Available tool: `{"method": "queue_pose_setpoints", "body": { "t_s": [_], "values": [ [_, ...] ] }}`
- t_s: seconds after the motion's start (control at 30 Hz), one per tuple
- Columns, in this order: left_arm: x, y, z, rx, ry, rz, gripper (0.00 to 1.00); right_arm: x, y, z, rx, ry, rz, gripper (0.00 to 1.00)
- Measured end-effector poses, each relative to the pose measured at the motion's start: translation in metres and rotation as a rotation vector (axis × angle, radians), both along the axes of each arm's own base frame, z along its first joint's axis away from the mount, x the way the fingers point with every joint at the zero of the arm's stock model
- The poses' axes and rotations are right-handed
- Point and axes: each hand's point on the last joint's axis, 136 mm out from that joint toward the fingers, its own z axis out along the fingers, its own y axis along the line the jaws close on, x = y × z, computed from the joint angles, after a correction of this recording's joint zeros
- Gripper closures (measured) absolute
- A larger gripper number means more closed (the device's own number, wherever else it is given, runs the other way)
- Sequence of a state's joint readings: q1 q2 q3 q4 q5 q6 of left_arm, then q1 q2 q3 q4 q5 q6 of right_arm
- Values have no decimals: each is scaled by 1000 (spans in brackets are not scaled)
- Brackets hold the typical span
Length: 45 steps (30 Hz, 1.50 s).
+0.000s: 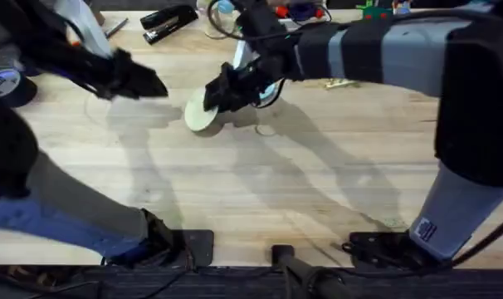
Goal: Pick up the plates from the table one by one and place each into a slot on the dish rack.
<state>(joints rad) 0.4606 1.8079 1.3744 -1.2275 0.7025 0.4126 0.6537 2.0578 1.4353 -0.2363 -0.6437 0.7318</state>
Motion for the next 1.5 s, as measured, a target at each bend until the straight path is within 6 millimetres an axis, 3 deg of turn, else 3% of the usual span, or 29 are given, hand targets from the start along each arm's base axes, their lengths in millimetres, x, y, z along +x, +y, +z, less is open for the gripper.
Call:
{"method": "queue_pose_setpoints", "body": {
  "t_s": [0.2,0.4,0.7,0.9,1.27,1.5],
  "values": [
    [-3,1,75,95,-164,0,960,12,-31,38,9,-94,12,973],
    [-20,-6,115,149,-236,1,961,18,-75,82,-2,-204,16,973],
    [-57,-10,144,262,-257,9,961,30,-165,124,-124,-361,-63,973],
    [-72,-13,159,315,-300,16,960,24,-216,156,-260,-514,-106,973],
    [-89,-16,178,382,-373,28,959,3,-281,209,-550,-789,-162,973],
    [-89,-16,178,388,-375,28,960,-9,-317,230,-746,-897,-187,973]
  ]
}}
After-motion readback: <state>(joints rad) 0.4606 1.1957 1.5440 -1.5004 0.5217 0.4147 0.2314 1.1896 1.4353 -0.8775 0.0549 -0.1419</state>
